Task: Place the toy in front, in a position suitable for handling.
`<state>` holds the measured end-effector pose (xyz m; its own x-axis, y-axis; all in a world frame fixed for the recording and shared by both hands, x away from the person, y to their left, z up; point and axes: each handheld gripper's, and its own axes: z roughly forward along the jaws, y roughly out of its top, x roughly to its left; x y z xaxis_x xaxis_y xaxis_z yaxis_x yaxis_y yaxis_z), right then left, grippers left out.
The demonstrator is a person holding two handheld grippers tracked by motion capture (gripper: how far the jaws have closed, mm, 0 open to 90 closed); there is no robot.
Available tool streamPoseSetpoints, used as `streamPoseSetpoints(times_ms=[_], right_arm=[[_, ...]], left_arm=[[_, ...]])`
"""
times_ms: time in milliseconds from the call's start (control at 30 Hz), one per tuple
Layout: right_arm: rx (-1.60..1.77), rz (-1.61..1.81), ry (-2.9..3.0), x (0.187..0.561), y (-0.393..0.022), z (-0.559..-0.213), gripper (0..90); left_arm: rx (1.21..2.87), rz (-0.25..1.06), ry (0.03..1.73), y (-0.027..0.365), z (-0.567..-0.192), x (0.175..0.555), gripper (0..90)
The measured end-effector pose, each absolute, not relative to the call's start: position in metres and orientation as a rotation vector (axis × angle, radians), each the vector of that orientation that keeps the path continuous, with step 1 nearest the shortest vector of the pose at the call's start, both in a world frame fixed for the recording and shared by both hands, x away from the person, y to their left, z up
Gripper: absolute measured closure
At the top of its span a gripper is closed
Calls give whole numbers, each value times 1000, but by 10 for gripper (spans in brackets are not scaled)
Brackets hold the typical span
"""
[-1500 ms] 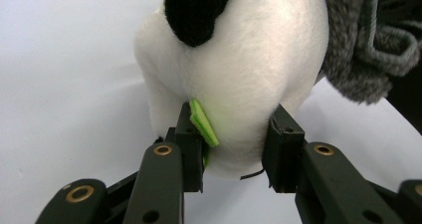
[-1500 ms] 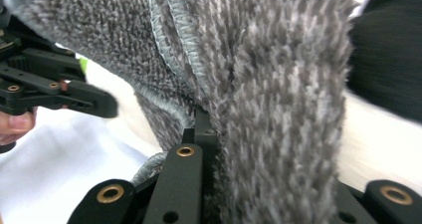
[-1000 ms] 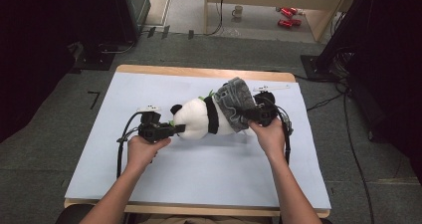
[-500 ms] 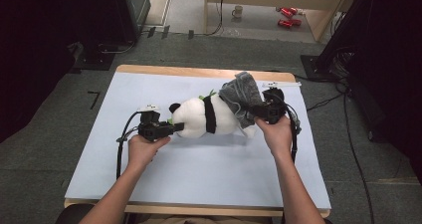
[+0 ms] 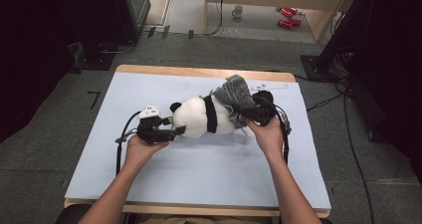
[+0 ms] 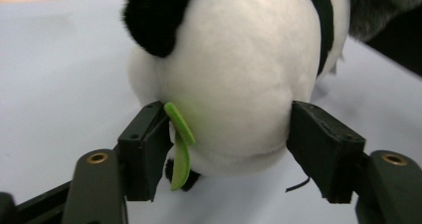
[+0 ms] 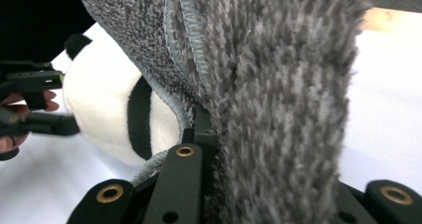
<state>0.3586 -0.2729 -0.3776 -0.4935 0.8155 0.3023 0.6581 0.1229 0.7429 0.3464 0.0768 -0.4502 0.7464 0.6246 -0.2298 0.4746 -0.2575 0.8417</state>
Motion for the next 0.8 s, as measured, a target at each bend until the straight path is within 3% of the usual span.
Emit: streamPoseSetpoints(times_ms=[333, 600, 800], right_arm=[[1473, 1318, 2176, 363, -274, -380, 790], [1464, 1374, 2184, 357, -268, -370, 793], [1386, 1465, 2261, 347, -243, -359, 794]], left_arm=[[1917, 211, 825, 66, -472, 350, 276], [1908, 171, 932, 66, -466, 349, 554], [1901, 45, 978, 66, -454, 348, 637]])
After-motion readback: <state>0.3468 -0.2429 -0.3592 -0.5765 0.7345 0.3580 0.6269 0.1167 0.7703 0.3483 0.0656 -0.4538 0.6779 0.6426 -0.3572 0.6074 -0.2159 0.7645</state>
